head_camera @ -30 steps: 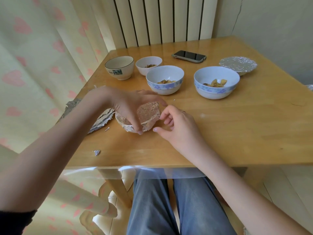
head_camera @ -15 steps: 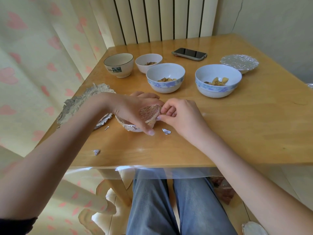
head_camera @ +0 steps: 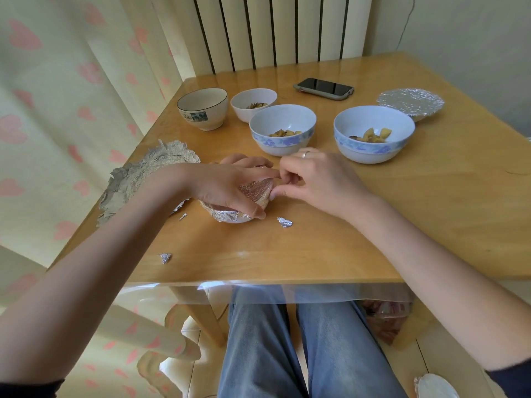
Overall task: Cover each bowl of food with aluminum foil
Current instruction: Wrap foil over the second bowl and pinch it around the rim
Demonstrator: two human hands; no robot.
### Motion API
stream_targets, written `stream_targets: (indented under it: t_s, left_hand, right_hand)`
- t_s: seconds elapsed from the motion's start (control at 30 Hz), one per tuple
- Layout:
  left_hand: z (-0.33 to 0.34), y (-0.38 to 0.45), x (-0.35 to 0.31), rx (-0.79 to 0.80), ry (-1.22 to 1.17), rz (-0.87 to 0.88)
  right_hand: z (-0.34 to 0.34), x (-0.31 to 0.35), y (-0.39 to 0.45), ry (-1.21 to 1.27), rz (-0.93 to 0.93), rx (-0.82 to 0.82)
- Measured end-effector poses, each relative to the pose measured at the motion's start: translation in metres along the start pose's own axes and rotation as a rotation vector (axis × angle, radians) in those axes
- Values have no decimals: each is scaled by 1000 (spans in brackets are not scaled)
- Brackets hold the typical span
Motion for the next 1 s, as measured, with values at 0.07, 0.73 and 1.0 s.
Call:
stream_targets:
  t_s: [0.07, 0.73, 1.0]
  left_hand:
    - [0, 0, -1, 2, -4, 0]
    - [-4, -1, -5, -68, -31, -5]
    - [-6, -4, 3, -159, -23, -217]
  right_hand:
    - [-3, 1, 8, -53, -76, -23]
    - [5, -17, 19, -140, -5, 158]
    - [-8, -12, -25, 25, 117, 52]
Point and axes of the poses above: each hand's wrist, its own y-axis towards the middle knuckle, its own z-axis out of the palm, x = y × z, the point moved 9 cm from there along y, towards the middle knuckle, and after that the axes turned 1 degree about -x, right-handed, at the moved point
